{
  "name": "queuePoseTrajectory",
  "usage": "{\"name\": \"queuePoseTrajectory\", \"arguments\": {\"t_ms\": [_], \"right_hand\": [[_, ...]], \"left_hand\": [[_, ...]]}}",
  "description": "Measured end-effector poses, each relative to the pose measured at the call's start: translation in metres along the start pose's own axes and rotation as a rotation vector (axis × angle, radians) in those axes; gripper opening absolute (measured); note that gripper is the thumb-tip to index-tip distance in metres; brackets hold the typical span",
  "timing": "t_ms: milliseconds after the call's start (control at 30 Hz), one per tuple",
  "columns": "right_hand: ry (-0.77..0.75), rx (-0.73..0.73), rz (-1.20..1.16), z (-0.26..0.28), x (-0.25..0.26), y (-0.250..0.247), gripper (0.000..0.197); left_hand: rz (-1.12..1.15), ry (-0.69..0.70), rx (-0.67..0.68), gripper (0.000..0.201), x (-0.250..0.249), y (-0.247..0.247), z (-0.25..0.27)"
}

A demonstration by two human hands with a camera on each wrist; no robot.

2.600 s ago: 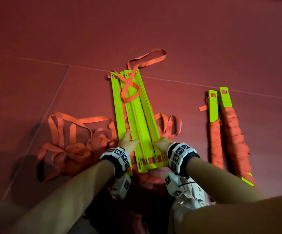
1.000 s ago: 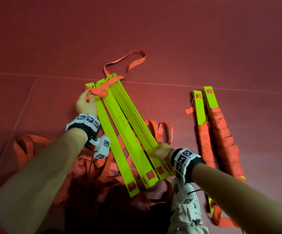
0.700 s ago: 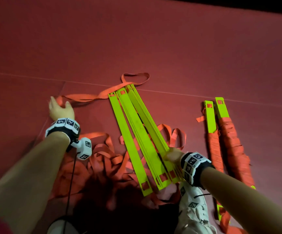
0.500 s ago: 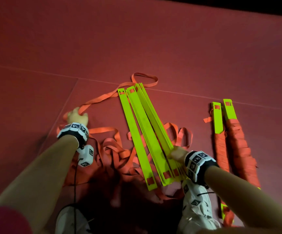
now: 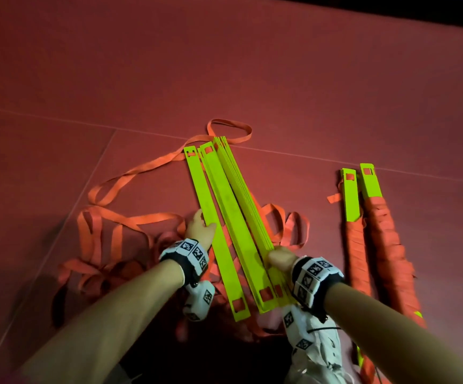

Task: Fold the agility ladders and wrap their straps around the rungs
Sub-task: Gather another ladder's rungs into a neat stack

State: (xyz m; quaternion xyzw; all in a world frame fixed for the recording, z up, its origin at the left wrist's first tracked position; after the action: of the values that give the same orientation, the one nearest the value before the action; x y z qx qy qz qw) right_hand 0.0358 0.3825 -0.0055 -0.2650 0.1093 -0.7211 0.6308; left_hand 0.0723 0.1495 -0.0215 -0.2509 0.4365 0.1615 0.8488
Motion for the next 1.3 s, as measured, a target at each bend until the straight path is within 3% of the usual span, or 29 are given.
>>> {"name": "queuePoseTrajectory", "arguments": {"t_ms": [67, 167, 200, 300, 367, 567, 700, 833, 933, 1067, 1300], "right_hand": [[0.015, 0.013, -0.106, 0.000, 0.000, 0.003, 0.011], [0.013, 0.030, -0.172, 0.002, 0.001, 0.009, 0.062], [0.010, 0.009, -0.130, 0.000, 0.001, 0.009, 0.067], [-0.013, -0.032, -0.068, -0.007, -0.002, 0.008, 0.040], [-0.033, -0.068, -0.034, -0.007, -0.005, 0.005, 0.020], [-0.045, -0.123, -0.018, 0.002, -0.009, -0.001, 0.021], [-0.040, -0.108, -0.094, 0.009, -0.004, 0.004, 0.029], [-0.063, -0.071, -0.211, 0.011, 0.001, 0.011, 0.038], [-0.106, -0.069, -0.363, 0.003, 0.002, 0.018, 0.071], [-0.162, -0.119, -0.146, 0.006, 0.003, 0.018, 0.106], [-0.189, -0.231, 0.148, 0.009, 0.004, 0.007, 0.106]], "left_hand": [[0.016, -0.016, -0.062, 0.063, 0.003, 0.011, 0.005], [0.078, -0.055, -0.127, 0.063, 0.011, 0.018, 0.006], [0.143, -0.086, -0.133, 0.062, 0.015, 0.020, 0.003], [0.393, -0.202, -0.075, 0.054, 0.022, 0.036, 0.005], [0.392, -0.185, -0.003, 0.048, 0.019, 0.046, 0.009], [0.228, -0.041, 0.046, 0.055, 0.015, 0.042, 0.023], [0.187, 0.085, 0.009, 0.086, 0.013, 0.041, 0.031], [0.101, 0.143, 0.004, 0.079, 0.012, 0.041, 0.035], [0.098, 0.117, 0.014, 0.073, 0.016, 0.043, 0.034], [0.154, 0.060, -0.015, 0.070, 0.018, 0.045, 0.033], [0.315, -0.003, -0.021, 0.069, 0.021, 0.052, 0.025]]}}
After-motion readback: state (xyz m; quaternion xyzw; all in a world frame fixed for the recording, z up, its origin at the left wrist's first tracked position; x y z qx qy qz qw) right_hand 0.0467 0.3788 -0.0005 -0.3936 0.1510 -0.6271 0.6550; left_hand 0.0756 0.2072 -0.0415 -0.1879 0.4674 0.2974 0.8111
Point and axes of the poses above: each hand's wrist, its own z-axis away from the middle knuckle, its own y-axis out of the palm, x = y × z, the point moved 8 cm from there along -z, towards the middle knuckle, and after that the axes turned 14 degrees about z, right-handed, at the moved point
